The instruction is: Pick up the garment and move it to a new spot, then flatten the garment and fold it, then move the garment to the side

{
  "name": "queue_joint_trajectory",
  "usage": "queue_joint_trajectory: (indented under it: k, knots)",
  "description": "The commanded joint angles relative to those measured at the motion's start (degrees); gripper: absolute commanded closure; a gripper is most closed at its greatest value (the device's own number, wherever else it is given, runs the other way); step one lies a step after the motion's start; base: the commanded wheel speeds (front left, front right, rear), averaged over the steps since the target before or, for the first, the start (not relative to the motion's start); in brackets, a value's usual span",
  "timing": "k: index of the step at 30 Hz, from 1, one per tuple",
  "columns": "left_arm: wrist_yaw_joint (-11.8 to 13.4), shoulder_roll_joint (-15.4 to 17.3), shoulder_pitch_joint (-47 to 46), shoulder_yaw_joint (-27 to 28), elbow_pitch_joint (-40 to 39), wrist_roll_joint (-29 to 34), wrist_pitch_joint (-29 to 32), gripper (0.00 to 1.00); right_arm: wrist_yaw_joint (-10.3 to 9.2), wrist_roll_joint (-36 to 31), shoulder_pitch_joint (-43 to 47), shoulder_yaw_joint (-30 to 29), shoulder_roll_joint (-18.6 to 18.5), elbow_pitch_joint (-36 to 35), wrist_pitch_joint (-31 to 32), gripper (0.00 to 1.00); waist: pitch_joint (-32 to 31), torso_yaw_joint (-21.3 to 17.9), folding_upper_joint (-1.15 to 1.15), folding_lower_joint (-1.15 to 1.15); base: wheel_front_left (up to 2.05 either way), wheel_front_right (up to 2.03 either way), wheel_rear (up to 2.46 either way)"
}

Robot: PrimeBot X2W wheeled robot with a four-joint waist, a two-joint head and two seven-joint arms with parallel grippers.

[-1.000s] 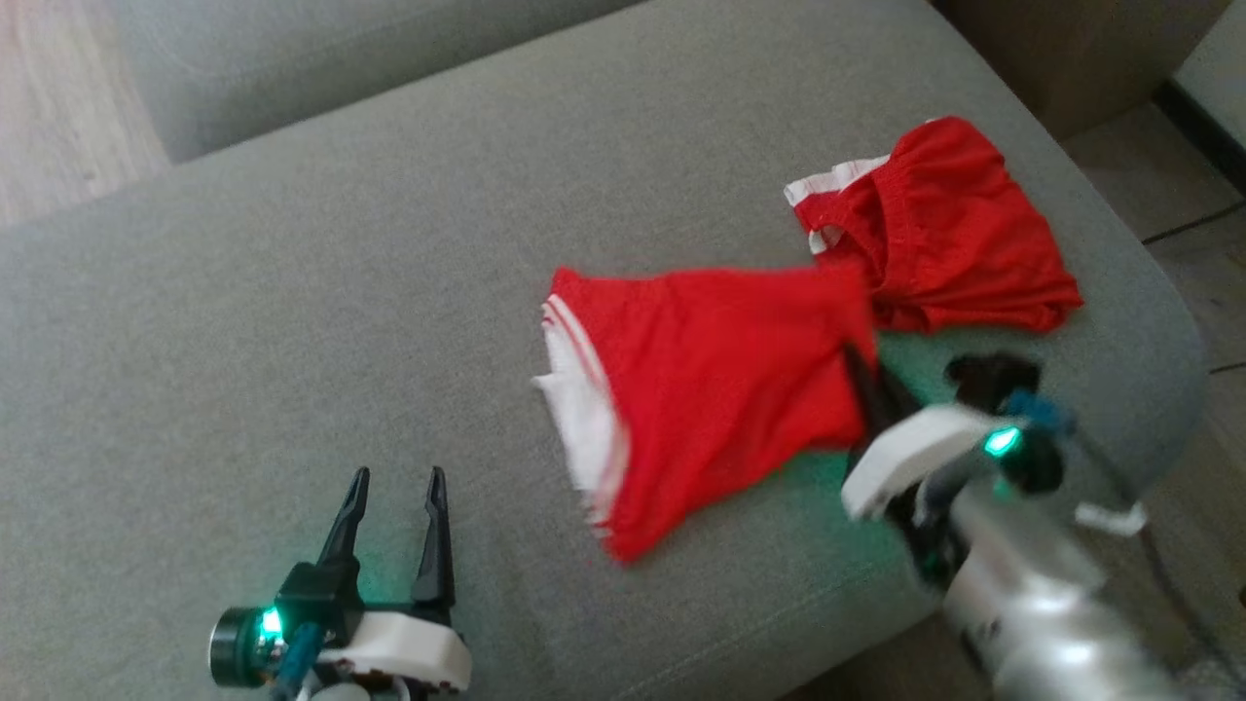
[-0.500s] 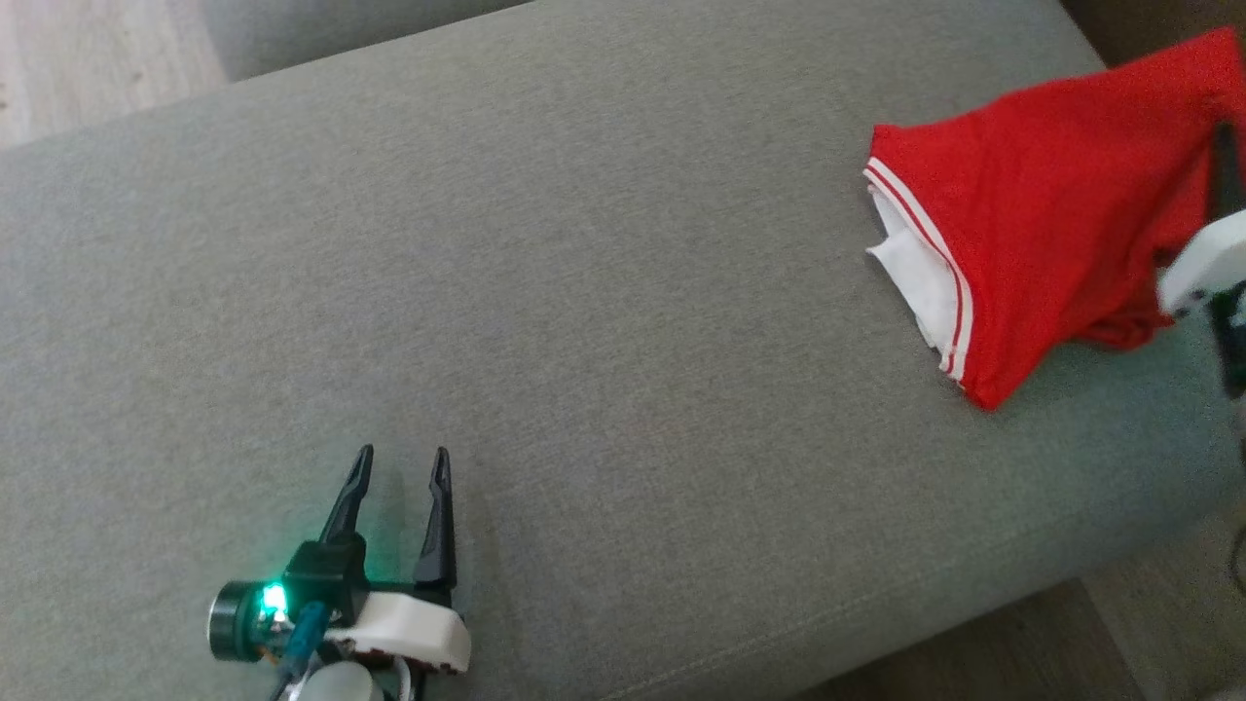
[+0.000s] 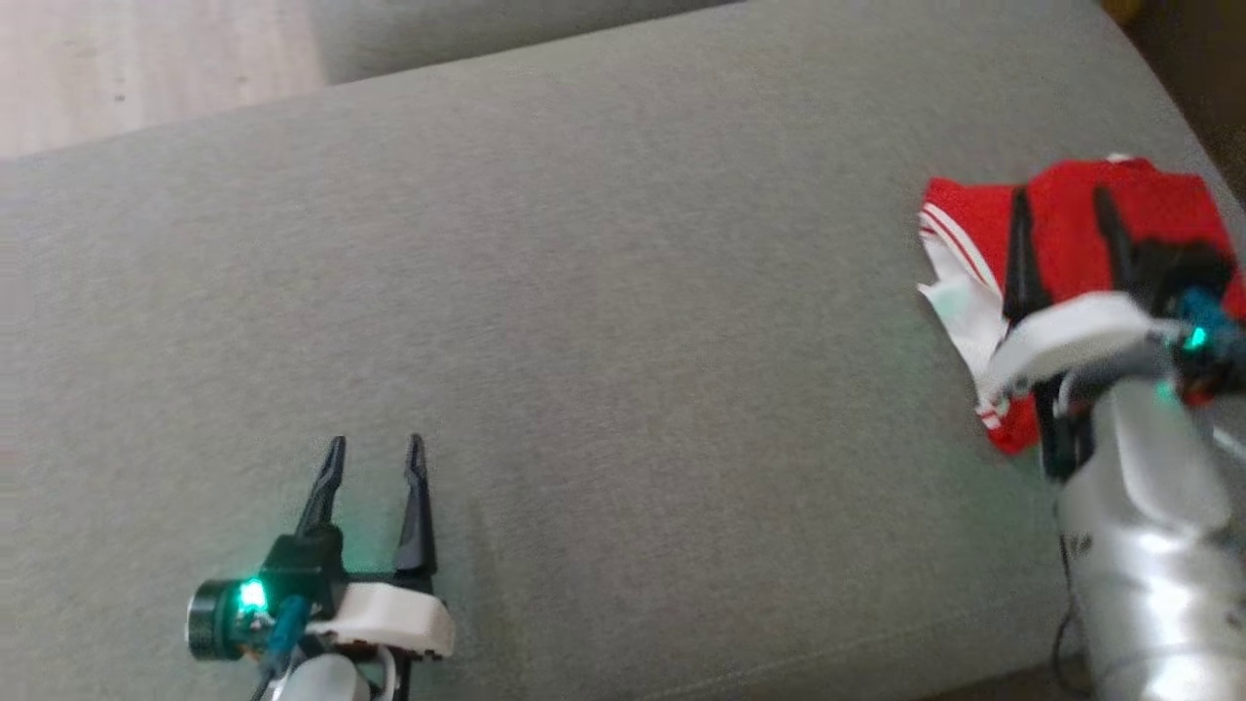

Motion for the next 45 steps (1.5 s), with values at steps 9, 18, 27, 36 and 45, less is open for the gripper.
queue_joint_trajectory:
  k: [9, 18, 27, 36, 45]
  knots:
    - [2.4, 0.2, 2.3, 6.0, -3.4, -2.3, -0.5, 0.00, 0.21, 10.7, 12.5, 5.9, 1.3, -9.0, -0.6, 0.00, -4.1, 10.7, 0.00, 0.00, 0.00, 0.00, 0.00]
    - [2.4, 0.2, 4.3, 8.2, -4.2, -1.3, -0.5, 0.00, 0.21, 14.4, 18.6, 9.4, 1.3, -11.1, -0.6, 0.00, -6.0, 14.6, 0.00, 0.00, 0.00, 0.00, 0.00]
    - [1.4, 0.2, 5.6, 9.1, -4.5, 0.7, -0.5, 0.00, 0.21, 18.2, 21.0, 14.6, 1.3, -13.1, -0.6, 0.00, -8.0, 15.3, 0.00, 0.00, 0.00, 0.00, 0.00]
    - [-1.0, 0.2, 5.9, 10.1, -4.5, -0.9, -0.5, 0.00, 0.21, 18.8, 21.6, 16.0, 1.3, -14.5, -0.6, 0.00, -9.2, 14.6, 0.00, 0.00, 0.00, 0.00, 0.00]
    - [-1.9, -0.1, 7.6, 8.1, -0.7, -1.7, 0.4, 1.00, 0.00, 18.7, 23.6, 14.5, 1.5, -11.3, 0.1, 1.00, -9.8, 14.2, 0.00, 0.00, 0.00, 0.00, 0.00]
